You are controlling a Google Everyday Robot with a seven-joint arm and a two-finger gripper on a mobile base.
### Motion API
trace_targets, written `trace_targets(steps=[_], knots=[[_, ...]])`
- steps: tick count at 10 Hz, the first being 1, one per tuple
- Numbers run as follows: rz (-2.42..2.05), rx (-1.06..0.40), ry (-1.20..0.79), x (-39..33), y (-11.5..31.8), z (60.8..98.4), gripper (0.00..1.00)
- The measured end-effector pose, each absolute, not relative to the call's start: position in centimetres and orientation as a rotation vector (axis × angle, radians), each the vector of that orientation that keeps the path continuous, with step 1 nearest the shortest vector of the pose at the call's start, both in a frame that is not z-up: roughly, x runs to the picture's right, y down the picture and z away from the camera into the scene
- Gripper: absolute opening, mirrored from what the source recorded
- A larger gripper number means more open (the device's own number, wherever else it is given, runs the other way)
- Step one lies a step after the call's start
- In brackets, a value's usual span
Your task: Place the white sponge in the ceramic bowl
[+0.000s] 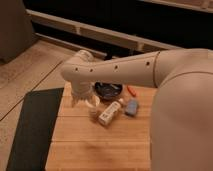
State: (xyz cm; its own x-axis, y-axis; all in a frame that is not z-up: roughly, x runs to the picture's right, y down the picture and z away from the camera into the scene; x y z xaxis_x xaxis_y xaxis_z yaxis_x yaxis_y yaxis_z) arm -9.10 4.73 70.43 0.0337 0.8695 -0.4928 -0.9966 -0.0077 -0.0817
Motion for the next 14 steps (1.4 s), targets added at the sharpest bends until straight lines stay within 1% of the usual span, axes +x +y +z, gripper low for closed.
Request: trace_targets(steps=[2, 3, 5, 6, 7, 11, 13, 14], knots=[[1.578, -0.376, 0.289, -5.1, 3.0, 69.4, 0.65], [1.616, -0.338, 0.282, -2.8, 2.8, 68.7, 0.65], [1.69, -0.281, 0.295, 1.7, 3.1, 67.5, 0.65], [1.743, -0.24, 0.329, 5.4, 3.7, 66.8, 0.65], [1.766, -0.214, 0.355, 7.4, 4.0, 66.6, 0.65], [1.765, -0.225, 0.344, 6.6, 3.9, 66.5, 0.65], [1.755, -0.209, 0.3, 4.1, 2.1, 67.9, 0.65], [1.797, -0.156, 0.304, 6.4, 0.5, 69.5, 0.65]])
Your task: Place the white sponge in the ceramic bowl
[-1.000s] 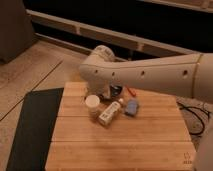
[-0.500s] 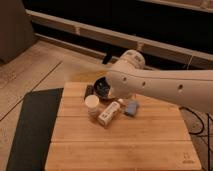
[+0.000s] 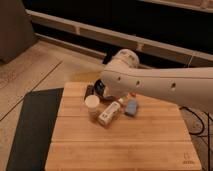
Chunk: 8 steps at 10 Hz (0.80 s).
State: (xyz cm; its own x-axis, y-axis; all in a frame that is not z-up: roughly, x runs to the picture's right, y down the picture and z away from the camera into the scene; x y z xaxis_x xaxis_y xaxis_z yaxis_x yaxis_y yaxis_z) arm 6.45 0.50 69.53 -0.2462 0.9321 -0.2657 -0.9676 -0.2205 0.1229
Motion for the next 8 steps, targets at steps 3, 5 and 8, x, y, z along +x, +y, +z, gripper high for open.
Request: trace_targets(steps=[3, 5, 8], knots=[[1.971, -0.092, 0.276, 14.3, -1.4, 73.7, 0.65], [2.019, -0.132, 0.27, 15.3, -0.6, 76.5, 0.65], [2.024, -0.251, 0.301, 14.6, 1.9, 81.2, 0.65]])
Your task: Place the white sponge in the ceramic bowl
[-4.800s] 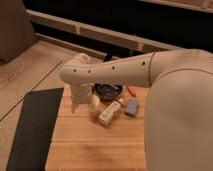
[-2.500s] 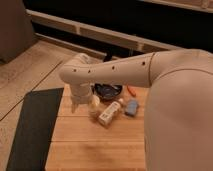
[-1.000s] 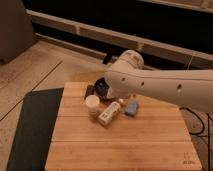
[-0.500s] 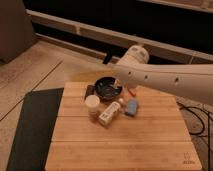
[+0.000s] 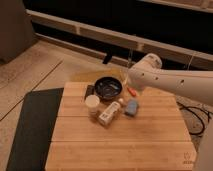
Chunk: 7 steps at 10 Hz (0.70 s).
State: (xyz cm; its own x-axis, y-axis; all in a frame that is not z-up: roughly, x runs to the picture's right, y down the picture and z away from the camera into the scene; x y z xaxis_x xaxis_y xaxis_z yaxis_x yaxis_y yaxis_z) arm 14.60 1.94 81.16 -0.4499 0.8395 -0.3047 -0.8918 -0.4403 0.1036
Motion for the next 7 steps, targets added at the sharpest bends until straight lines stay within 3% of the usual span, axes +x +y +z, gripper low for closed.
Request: trace_targets(steps=[7], knots=[[1.99, -0.378, 0.533, 16.9, 7.9, 87.2, 0.65]])
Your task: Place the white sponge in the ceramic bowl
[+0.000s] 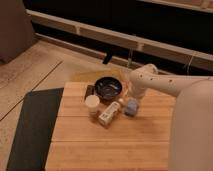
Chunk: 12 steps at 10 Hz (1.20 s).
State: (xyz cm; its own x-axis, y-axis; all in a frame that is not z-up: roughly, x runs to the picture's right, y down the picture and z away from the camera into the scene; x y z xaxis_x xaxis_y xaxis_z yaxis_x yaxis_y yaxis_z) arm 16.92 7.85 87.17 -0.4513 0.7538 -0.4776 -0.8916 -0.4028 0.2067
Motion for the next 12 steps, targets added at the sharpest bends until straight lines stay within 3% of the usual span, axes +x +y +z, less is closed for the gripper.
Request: trace_targets(steps=[6, 12], knots=[[1.97, -0.378, 0.712, 19.2, 10.0, 89.4, 0.65], [1.926, -0.424, 0.742, 16.8, 10.3, 91.4, 0.65]])
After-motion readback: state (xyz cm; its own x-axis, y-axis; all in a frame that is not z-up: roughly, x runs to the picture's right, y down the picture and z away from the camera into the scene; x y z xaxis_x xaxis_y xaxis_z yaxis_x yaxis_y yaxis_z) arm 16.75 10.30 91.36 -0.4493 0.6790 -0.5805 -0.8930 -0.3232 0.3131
